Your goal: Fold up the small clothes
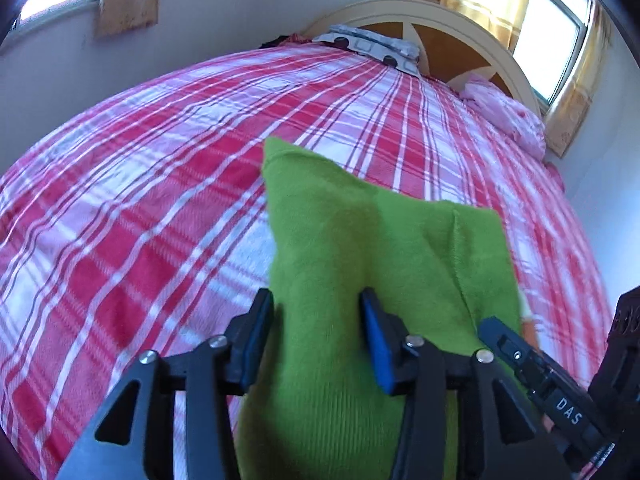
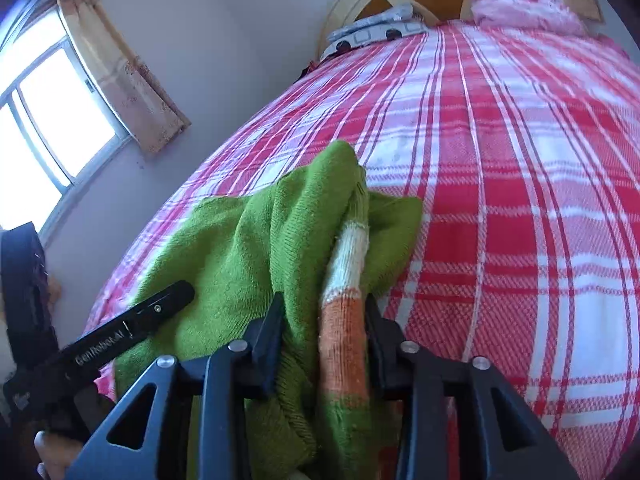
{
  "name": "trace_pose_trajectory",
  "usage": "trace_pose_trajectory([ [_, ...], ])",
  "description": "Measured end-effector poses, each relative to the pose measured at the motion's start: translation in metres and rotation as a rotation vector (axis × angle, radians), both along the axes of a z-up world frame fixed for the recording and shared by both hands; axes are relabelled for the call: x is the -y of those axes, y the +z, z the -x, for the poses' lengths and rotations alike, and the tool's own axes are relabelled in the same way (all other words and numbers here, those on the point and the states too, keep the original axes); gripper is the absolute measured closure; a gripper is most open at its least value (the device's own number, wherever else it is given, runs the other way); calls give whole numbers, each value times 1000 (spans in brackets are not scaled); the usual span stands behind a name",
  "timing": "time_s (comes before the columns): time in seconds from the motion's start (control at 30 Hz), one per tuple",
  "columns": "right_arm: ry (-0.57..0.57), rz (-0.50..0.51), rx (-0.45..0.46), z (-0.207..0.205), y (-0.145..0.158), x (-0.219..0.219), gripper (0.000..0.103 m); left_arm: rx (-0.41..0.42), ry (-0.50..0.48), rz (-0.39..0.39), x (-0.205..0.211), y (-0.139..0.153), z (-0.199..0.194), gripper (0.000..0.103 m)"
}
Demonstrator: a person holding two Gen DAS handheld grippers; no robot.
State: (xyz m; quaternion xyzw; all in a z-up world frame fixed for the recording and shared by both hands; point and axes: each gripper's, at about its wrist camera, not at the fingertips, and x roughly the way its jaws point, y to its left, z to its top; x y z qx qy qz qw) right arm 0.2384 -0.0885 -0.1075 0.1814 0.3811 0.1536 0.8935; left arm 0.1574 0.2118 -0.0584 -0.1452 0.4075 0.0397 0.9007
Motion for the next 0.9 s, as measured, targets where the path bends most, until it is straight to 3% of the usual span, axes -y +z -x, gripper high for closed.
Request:
trace_pose_trajectory([
  [0.07, -7, 44, 47, 17, 12, 2, 65, 15, -2, -47, 4, 7, 16, 54],
  [0.2, -71, 201, 223, 77, 49, -2, 65, 60, 5, -158, 19, 18, 57, 54],
  [0.3, 0, 291, 269, 114, 59, -19, 65, 49, 5, -198, 33, 15, 80, 55],
  [0.43, 91, 344, 231, 138, 44, -44, 66, 22, 1, -257, 51, 2, 98, 55],
  [0.57, 78, 311, 65, 129, 10, -42, 66, 4, -7, -307, 60, -5, 107, 55],
  [0.9, 81, 405, 74, 141, 7, -50, 66, -24, -24, -281, 62, -14, 122, 58],
])
